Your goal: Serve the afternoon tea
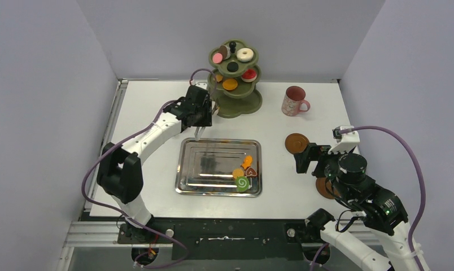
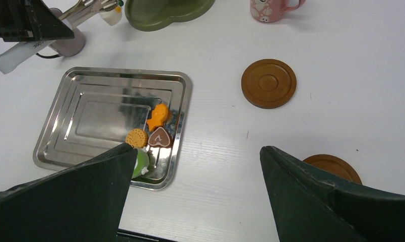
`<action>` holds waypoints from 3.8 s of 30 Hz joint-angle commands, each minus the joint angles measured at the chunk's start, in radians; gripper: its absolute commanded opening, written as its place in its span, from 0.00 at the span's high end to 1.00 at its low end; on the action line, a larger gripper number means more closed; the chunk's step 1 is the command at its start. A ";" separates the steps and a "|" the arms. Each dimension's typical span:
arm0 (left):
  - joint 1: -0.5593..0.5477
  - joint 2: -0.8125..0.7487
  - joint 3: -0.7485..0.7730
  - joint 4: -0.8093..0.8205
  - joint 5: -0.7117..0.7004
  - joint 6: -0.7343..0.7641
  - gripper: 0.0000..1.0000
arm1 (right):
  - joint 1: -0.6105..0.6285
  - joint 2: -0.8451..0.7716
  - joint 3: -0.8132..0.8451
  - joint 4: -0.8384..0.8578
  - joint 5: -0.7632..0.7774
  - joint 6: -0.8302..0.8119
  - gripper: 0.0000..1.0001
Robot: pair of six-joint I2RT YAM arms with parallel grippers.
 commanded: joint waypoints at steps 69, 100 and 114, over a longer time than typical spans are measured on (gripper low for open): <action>0.158 0.139 0.140 0.184 0.136 -0.015 0.67 | -0.007 0.074 0.038 0.070 0.066 0.031 0.00; -0.201 -0.212 -0.031 -0.261 0.149 0.102 0.62 | -0.006 0.023 0.060 -0.010 0.082 -0.005 0.00; -0.393 -0.172 -0.005 -0.294 0.073 0.100 0.60 | -0.006 0.020 0.072 -0.022 0.098 -0.010 0.00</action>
